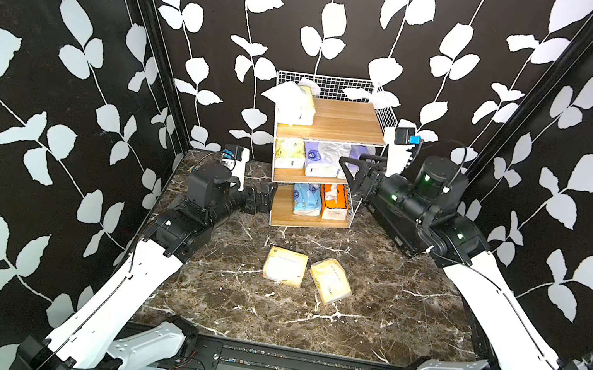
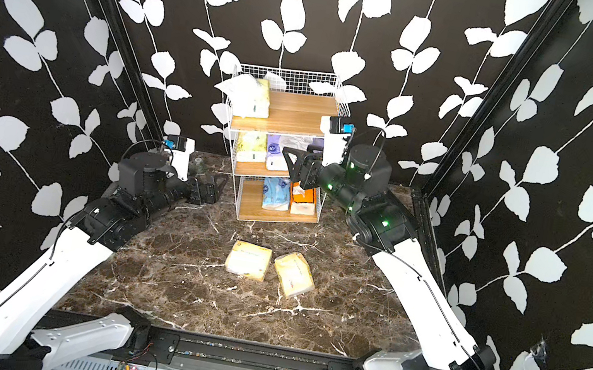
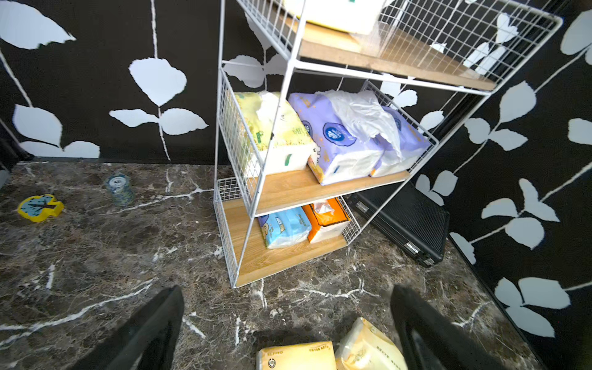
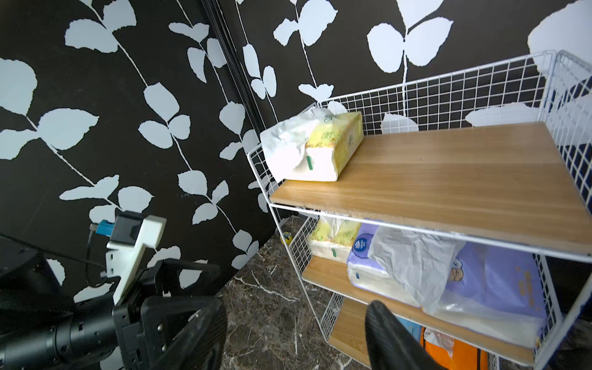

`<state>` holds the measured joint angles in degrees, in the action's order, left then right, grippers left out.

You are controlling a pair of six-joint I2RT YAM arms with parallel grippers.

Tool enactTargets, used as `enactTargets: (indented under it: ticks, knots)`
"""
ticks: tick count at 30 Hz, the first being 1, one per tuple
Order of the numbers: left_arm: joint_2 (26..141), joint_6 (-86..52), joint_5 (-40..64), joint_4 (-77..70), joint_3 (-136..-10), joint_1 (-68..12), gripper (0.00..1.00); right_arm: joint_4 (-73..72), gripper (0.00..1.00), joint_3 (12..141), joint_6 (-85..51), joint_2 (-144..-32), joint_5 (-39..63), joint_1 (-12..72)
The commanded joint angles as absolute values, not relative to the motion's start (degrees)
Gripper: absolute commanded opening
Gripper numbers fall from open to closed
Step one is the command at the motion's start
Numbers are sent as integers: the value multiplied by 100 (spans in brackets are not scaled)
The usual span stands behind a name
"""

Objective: Remove the tissue boxes from the shelf
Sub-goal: Pick up a box of tissues from the shelf.

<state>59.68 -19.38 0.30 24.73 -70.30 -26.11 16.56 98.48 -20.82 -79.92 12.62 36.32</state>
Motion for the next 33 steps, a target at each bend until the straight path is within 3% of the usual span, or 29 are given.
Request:
enactTargets:
  ticks: [1,7,17,23,33]
  knots:
    - [6224,-1697,456,2379,-7304,-2540,99,1666,69,10468,-2006,-8316,1160,3588]
    - [6670,-1270,495,2562,-7725,-2448,99,1481,70,11650,-1938,-9385,1354,3560]
    - [7032,-871,816,2460,-7643,-2259,99,2160,70,15015,-2187,-11901,1652,3320]
    - [6879,-864,852,2142,-7330,-2197,99,1157,70,15159,-3055,-12444,2242,3059]
    - [6899,-890,954,1882,-7082,-2180,99,1274,70,15146,-3109,-12596,2370,3093]
